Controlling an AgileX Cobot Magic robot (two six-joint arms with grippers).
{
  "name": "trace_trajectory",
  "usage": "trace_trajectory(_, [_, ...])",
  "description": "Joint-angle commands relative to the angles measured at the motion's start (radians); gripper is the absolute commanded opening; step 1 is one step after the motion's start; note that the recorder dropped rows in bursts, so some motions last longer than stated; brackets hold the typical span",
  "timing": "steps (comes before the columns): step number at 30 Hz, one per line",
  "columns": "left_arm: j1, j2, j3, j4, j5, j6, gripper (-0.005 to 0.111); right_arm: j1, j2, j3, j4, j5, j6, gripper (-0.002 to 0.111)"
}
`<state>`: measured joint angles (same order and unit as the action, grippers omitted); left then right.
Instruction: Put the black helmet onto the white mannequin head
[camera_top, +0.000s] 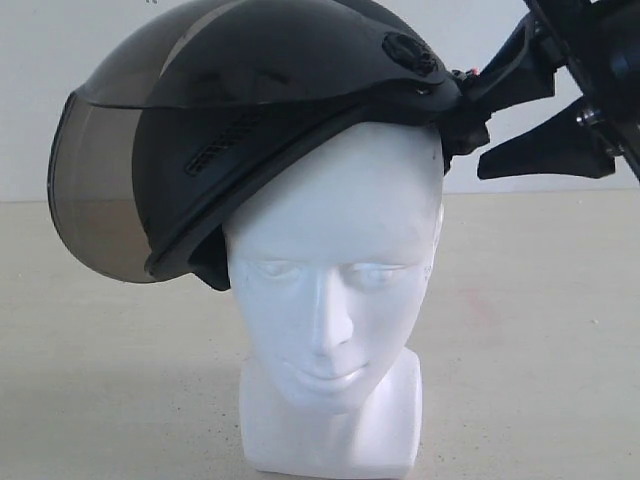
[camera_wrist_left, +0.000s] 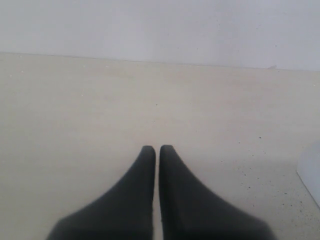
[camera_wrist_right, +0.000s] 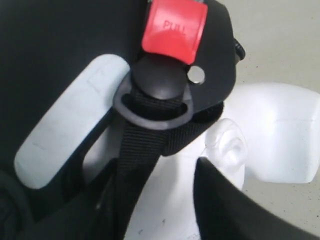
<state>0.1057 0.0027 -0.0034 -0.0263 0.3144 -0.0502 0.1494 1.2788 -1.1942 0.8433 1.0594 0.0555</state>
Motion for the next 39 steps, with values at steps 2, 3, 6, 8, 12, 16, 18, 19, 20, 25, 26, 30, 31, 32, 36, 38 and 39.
trace_trajectory(2, [-0.005,-0.003,0.003,-0.012,0.0,-0.009,0.004,0.002,0.001,-0.005,-0.05,0.018,-0.001,0.002])
trace_trajectory(3, [-0.005,-0.003,0.003,-0.012,0.0,-0.009,0.004,0.002,0.001,-0.005,-0.065,0.031,-0.001,0.0])
trace_trajectory(6, [-0.005,-0.003,0.003,-0.012,0.0,-0.009,0.004,0.002,0.001,-0.005,-0.103,0.072,-0.001,0.0])
trace_trajectory(8, [-0.005,-0.003,0.003,-0.012,0.0,-0.009,0.004,0.002,0.001,-0.005,-0.127,0.093,-0.001,0.0])
trace_trajectory(12, [-0.005,-0.003,0.003,-0.012,0.0,-0.009,0.004,0.002,0.001,-0.005,-0.17,0.145,-0.005,0.0])
trace_trajectory(16, [-0.005,-0.003,0.003,-0.012,0.0,-0.009,0.004,0.002,0.001,-0.004,-0.262,0.162,-0.005,0.0])
trace_trajectory(18, [-0.005,-0.003,0.003,-0.012,0.0,-0.009,0.004,0.002,0.001,-0.004,-0.29,0.162,-0.005,0.0])
trace_trajectory(19, [-0.005,-0.003,0.003,-0.012,0.0,-0.009,0.004,0.002,0.001,-0.004,-0.292,0.162,-0.007,0.0])
trace_trajectory(20, [-0.005,-0.003,0.003,-0.012,0.0,-0.009,0.004,0.002,0.001,-0.004,-0.295,0.162,-0.016,0.0])
trace_trajectory(25, [-0.005,-0.003,0.003,-0.012,0.0,-0.009,0.004,0.002,0.001,0.006,-0.38,0.162,-0.031,0.0])
trace_trajectory(26, [-0.005,-0.003,0.003,-0.012,0.0,-0.009,0.004,0.002,-0.001,0.035,-0.403,0.162,-0.031,0.0])
trace_trajectory(30, [-0.005,-0.003,0.003,-0.012,0.0,-0.009,0.004,0.002,-0.001,0.144,-0.409,0.162,-0.086,0.0])
trace_trajectory(31, [-0.005,-0.003,0.003,-0.012,0.0,-0.009,0.004,0.002,-0.001,0.156,-0.411,0.152,-0.091,0.0])
trace_trajectory(32, [-0.005,-0.003,0.003,-0.012,0.0,-0.009,0.004,0.002,-0.001,0.156,-0.411,0.144,-0.093,0.0])
trace_trajectory(36, [-0.005,-0.003,0.003,-0.012,0.0,-0.009,0.004,0.002,-0.022,0.156,-0.404,0.093,-0.121,0.0])
trace_trajectory(38, [-0.005,-0.003,0.003,-0.012,0.0,-0.009,0.004,0.0,-0.043,0.156,-0.417,0.065,-0.147,0.0])
trace_trajectory(39, [-0.005,-0.003,0.003,-0.012,0.0,-0.009,0.004,0.0,-0.049,0.156,-0.424,0.054,-0.151,0.0])
